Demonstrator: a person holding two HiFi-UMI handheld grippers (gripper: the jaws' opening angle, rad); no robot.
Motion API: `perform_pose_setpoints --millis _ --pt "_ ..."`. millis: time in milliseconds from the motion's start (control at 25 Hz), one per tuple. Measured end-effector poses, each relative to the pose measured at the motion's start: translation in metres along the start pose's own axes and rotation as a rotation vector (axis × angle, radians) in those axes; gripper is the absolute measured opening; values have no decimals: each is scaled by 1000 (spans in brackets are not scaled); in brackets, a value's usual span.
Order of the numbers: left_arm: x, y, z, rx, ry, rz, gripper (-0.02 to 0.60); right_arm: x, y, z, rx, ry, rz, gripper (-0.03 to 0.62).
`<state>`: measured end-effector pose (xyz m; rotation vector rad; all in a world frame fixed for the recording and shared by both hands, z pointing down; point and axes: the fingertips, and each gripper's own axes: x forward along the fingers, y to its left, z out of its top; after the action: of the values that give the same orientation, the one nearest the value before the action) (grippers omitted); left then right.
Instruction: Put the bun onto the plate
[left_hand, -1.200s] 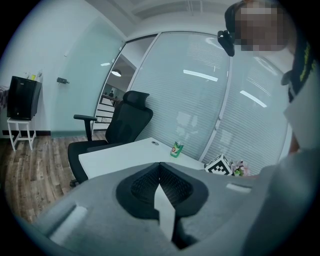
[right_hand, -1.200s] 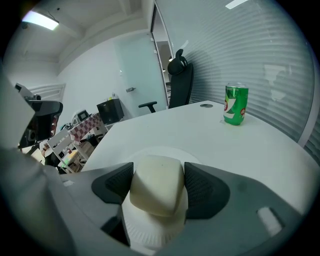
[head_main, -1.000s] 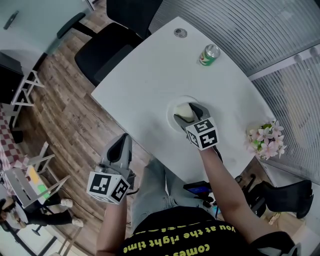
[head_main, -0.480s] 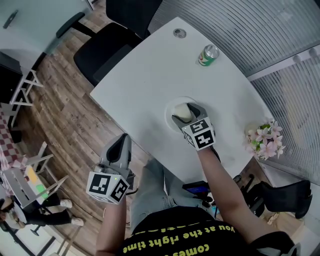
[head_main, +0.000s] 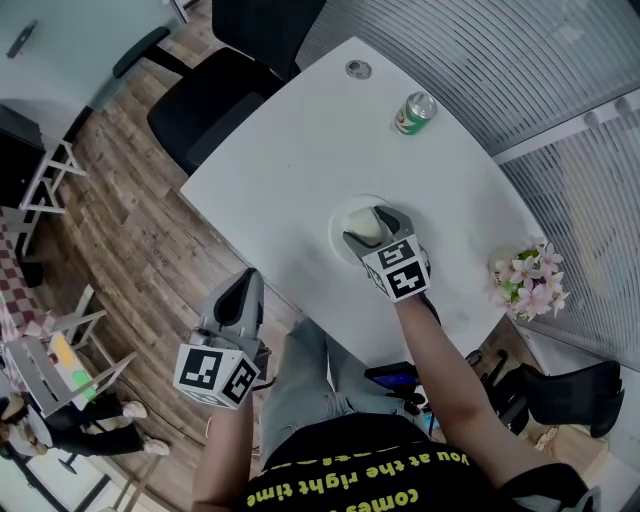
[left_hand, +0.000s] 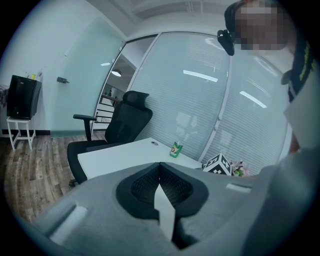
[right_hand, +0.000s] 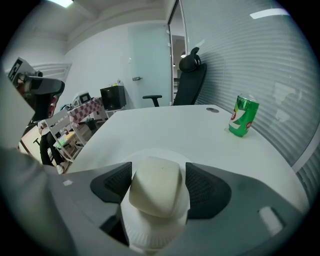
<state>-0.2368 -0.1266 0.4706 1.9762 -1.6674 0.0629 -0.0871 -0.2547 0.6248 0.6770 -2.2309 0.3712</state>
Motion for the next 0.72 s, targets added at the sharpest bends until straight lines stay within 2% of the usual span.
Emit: perform_pose_setpoints --millis 160,400,720 --pt "1 -1 2 -1 -2 -4 1 -6 -1 9 14 -29 0 341" --pt "4 -3 5 -1 -6 -13 2 -17 1 22 8 -76 16 252" --pt "5 -7 8 9 -9 -25 2 -33 -5 34 20 -142 -21 107"
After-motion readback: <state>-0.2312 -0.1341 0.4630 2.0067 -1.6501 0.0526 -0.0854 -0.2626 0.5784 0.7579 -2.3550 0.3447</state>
